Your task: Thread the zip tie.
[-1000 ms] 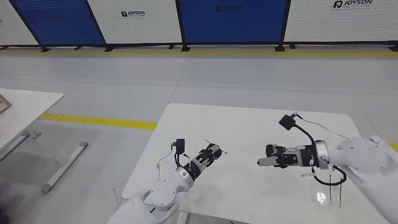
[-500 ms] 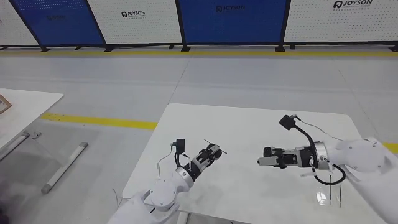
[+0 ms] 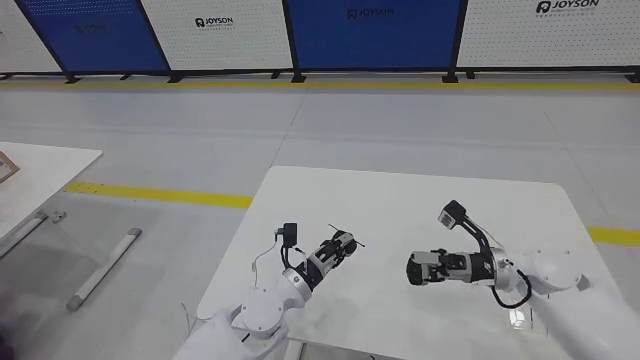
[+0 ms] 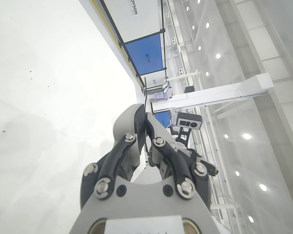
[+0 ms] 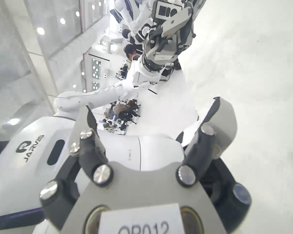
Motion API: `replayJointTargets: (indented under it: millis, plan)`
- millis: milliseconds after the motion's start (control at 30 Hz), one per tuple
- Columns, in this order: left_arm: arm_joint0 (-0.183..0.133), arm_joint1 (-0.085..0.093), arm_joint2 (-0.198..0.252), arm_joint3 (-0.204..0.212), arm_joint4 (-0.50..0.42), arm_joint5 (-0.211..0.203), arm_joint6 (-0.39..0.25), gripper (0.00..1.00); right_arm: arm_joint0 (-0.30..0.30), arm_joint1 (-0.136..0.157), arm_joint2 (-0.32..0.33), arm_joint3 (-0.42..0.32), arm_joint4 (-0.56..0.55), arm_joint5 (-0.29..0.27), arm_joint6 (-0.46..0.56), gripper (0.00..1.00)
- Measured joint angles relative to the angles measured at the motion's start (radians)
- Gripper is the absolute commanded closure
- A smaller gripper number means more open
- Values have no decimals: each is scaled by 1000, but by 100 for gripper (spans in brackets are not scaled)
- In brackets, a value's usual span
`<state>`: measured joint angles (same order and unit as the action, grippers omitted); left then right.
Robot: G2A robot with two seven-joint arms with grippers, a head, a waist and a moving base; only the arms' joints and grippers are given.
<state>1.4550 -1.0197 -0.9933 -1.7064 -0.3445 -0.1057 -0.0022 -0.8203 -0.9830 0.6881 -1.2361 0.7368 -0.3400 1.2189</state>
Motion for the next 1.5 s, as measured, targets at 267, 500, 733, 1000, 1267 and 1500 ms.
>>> replayJointTargets:
  millis: [267,500,733,1000,1267,1500]
  plan:
    - [0,0,0,0,0,0,0,100,0,1,1,-1,-1,0,2,0]
    - [4,-6,10,7,25,-4,14,100,-3,-19,-32,-8,-65,95,-46,0]
    - [16,-26,61,15,153,-67,149,100,43,-97,-107,133,13,91,-52,0]
    - [15,-28,61,16,159,-69,164,100,43,-98,-106,133,14,90,-53,0]
    - [21,-34,80,-11,204,-52,142,100,45,-111,-110,85,-67,170,-104,0]
    - [24,-37,77,-19,202,-60,165,100,45,-117,-107,93,-38,177,-100,0]
